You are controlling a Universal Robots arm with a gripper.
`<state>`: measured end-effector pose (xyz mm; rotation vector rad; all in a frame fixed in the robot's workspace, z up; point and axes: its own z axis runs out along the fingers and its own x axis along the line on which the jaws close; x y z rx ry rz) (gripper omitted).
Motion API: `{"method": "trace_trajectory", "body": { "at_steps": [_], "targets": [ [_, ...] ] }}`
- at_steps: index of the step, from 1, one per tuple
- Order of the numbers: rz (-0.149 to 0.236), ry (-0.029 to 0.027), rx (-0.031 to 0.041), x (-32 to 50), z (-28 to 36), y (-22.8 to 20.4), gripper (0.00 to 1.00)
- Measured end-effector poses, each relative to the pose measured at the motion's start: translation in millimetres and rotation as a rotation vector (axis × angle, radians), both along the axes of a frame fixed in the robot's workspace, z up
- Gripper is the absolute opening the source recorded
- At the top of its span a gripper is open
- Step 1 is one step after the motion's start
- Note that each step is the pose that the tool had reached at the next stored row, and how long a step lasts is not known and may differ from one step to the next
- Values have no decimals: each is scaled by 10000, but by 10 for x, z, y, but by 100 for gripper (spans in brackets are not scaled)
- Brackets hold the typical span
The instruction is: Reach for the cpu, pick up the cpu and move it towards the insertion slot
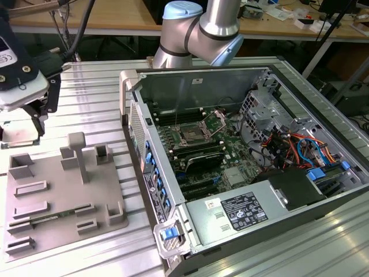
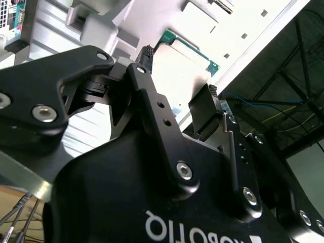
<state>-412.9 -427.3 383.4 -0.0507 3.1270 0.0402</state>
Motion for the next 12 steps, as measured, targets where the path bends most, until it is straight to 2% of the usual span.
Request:
{"method": "trace_trajectory", "body": {
  "at_steps": [5,12],
  "targets": [
    [-31,0,-68,148,0,34,55],
    [-48,2,-121,325,0,66,55]
  ]
}}
